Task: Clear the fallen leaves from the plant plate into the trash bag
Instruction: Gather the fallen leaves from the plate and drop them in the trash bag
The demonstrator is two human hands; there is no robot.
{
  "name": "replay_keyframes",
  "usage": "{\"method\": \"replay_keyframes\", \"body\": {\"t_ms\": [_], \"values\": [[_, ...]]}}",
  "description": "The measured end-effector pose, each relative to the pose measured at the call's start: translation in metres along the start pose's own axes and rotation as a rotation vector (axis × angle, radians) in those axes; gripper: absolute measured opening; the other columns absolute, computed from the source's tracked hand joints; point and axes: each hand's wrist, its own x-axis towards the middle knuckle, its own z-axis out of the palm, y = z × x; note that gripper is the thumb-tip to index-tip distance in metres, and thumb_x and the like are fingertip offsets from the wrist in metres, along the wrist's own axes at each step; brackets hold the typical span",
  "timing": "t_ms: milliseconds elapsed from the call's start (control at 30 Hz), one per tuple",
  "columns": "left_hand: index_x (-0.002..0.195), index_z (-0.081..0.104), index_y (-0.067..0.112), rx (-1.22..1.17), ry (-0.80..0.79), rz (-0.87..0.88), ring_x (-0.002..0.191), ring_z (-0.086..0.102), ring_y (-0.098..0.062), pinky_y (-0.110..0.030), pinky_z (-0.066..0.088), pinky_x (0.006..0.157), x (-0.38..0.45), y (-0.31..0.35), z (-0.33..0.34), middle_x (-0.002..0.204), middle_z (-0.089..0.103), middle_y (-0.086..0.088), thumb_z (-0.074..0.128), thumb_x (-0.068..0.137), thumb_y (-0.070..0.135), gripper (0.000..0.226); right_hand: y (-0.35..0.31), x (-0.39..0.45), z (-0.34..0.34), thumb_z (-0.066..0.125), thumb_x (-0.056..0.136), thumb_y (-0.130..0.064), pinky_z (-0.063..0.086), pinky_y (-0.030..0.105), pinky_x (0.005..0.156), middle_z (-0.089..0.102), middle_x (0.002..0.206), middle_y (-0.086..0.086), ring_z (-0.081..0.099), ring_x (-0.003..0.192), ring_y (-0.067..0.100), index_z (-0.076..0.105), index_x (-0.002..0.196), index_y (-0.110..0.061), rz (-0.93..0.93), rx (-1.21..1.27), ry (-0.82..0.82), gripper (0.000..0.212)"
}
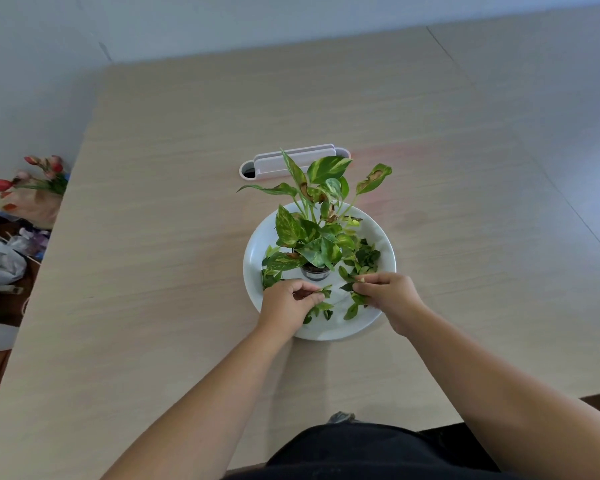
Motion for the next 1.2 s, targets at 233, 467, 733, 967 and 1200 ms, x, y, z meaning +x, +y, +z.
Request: {"method": "replay_keyframes", "body": {"t_ms": [233, 467, 733, 967, 1200], "values": [[0.094, 0.072, 0.006, -0.445, -0.063, -0.217, 0.050, 0.058, -0.003, -0.014, 0.052, 0.056, -0.008, 0.015, 0.032, 0.073, 0.068, -0.002, 0.077, 0.077, 0.007, 0.017, 0.000, -0.008, -0.024, 0.072, 0.077, 0.006, 0.059, 0.029, 0.076, 0.069, 0.090, 0.017, 0.069, 0.083, 0.026, 0.068, 0.086, 0.002, 0.016, 0.312, -0.053, 0.011], [0.083, 0.069, 0.009, -0.588, -0.169, -0.279, 0.062, 0.059, -0.012, -0.014, 0.054, 0.057, -0.029, 0.046, 0.091, 0.074, 0.066, -0.007, 0.074, 0.078, 0.001, 0.011, 0.017, -0.028, -0.086, 0.064, 0.081, 0.012, 0.058, 0.019, 0.060, 0.071, 0.070, 0.011, 0.070, 0.059, 0.015, 0.065, 0.086, 0.005, -0.005, 0.490, 0.011, 0.008], [0.081, 0.069, 0.009, -0.431, -0.450, -0.244, 0.056, 0.063, -0.003, -0.013, 0.053, 0.058, -0.065, 0.082, 0.186, 0.073, 0.068, -0.005, 0.074, 0.078, 0.002, 0.009, 0.069, -0.076, -0.187, 0.062, 0.083, 0.013, 0.057, 0.018, 0.057, 0.070, 0.073, 0.014, 0.071, 0.058, 0.014, 0.064, 0.087, 0.006, -0.012, 0.617, 0.204, 0.008], [0.076, 0.070, 0.014, -0.264, -0.633, -0.200, 0.061, 0.062, -0.010, -0.018, 0.052, 0.059, -0.107, 0.095, 0.271, 0.071, 0.068, -0.005, 0.075, 0.078, 0.005, 0.011, 0.135, -0.117, -0.263, 0.063, 0.084, 0.009, 0.058, 0.020, 0.061, 0.067, 0.083, 0.015, 0.068, 0.067, 0.018, 0.067, 0.092, 0.004, 0.000, 0.649, 0.404, 0.010], [0.075, 0.070, 0.016, -0.090, -0.745, -0.137, 0.061, 0.062, -0.011, -0.018, 0.051, 0.057, -0.145, 0.092, 0.336, 0.071, 0.068, -0.005, 0.075, 0.080, 0.007, 0.010, 0.194, -0.143, -0.321, 0.061, 0.085, 0.010, 0.054, 0.016, 0.052, 0.065, 0.085, 0.014, 0.063, 0.072, 0.019, 0.065, 0.105, 0.010, 0.123, 0.655, 0.578, 0.020]]}}
